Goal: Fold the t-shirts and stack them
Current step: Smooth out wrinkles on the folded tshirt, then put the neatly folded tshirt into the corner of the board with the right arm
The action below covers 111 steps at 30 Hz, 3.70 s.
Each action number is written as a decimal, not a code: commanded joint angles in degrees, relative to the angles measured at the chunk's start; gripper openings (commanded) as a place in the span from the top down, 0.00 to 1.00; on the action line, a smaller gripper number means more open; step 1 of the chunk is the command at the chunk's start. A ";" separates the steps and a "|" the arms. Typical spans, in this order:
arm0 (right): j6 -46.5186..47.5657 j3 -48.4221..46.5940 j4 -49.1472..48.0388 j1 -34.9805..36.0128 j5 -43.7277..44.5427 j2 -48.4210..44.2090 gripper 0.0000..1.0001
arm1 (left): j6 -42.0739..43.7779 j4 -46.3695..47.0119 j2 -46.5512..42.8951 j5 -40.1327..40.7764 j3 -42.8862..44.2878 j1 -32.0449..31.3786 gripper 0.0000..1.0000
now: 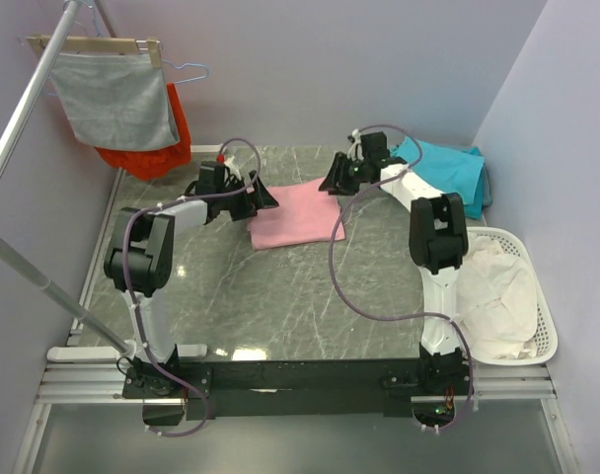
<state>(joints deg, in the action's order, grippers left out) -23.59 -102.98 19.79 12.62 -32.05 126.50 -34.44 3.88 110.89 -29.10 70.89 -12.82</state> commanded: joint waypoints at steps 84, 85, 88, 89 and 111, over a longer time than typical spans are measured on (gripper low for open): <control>-9.28 18.44 -9.79 5.05 5.42 -7.05 1.00 | 1.39 0.52 -3.13 7.13 -12.27 -1.77 0.01; -8.58 17.30 -8.73 4.09 5.77 -8.53 1.00 | 1.48 0.25 -3.57 6.87 -11.83 -1.77 0.00; -5.77 12.55 -4.60 0.66 7.70 -10.39 1.00 | 1.13 -0.01 -6.47 4.50 -10.17 -1.68 0.01; -5.24 9.76 -3.11 -0.92 8.40 -10.57 1.00 | 1.04 -0.19 -6.83 3.19 -9.55 -1.68 0.00; -6.55 -1.45 2.36 -24.31 34.23 -11.26 1.00 | 0.77 -1.16 -8.94 -3.24 -4.19 -1.68 0.00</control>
<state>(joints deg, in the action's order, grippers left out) -28.77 -110.72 23.07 -11.92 -6.48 119.81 -33.67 1.87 102.00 -29.50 63.90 -14.24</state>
